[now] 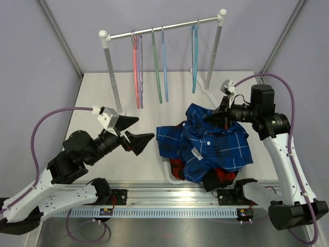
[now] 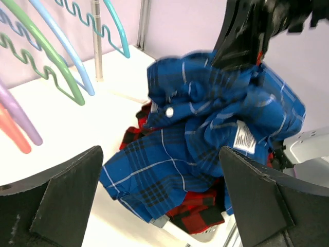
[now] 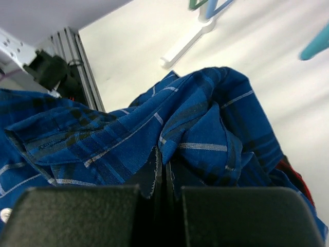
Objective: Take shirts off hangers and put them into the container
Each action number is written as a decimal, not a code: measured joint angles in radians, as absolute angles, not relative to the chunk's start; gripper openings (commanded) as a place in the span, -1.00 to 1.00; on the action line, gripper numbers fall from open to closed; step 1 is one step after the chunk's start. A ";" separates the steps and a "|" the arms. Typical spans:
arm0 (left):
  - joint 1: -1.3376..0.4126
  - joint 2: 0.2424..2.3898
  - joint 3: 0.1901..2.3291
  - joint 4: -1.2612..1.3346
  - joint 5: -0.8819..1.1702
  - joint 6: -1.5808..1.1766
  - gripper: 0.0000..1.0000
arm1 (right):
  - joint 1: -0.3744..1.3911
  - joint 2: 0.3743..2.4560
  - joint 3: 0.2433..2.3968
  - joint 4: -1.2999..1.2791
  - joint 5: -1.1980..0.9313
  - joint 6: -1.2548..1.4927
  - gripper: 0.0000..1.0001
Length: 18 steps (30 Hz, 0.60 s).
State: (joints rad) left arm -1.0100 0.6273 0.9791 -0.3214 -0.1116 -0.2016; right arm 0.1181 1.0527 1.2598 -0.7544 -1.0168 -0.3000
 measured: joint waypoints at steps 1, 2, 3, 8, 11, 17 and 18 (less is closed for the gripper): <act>-1.010 0.615 0.978 -0.323 -0.115 -0.204 0.98 | 0.159 1.052 1.247 -0.749 -0.988 -0.319 -1.00; -1.009 0.602 0.976 -0.324 -0.118 -0.208 0.98 | 0.200 1.050 1.227 -0.746 -0.952 -0.334 -1.00; -1.009 0.592 0.972 -0.325 -0.121 -0.211 0.98 | 0.244 1.050 1.198 -0.740 -0.915 -0.348 -1.00; -1.008 0.574 0.945 -0.357 -0.127 -0.220 0.98 | 0.377 1.106 1.030 -0.700 -0.693 -0.396 -1.00; -1.008 0.564 0.933 -0.374 -0.130 -0.222 0.98 | 0.380 1.185 0.980 -0.667 -0.593 -0.415 -0.96; -1.008 0.527 0.907 -0.377 -0.141 -0.227 0.98 | 0.381 1.225 0.957 -0.625 -0.525 -0.446 -0.57; -1.008 0.522 0.903 -0.381 -0.144 -0.229 0.98 | 0.382 1.224 0.962 -0.631 -0.521 -0.454 -0.50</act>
State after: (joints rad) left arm -1.0084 0.5224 0.9028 -0.3805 -0.1436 -0.2291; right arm 0.3817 1.2236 0.9619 -0.6308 -0.5205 -0.4541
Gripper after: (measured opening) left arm 0.987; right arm 0.196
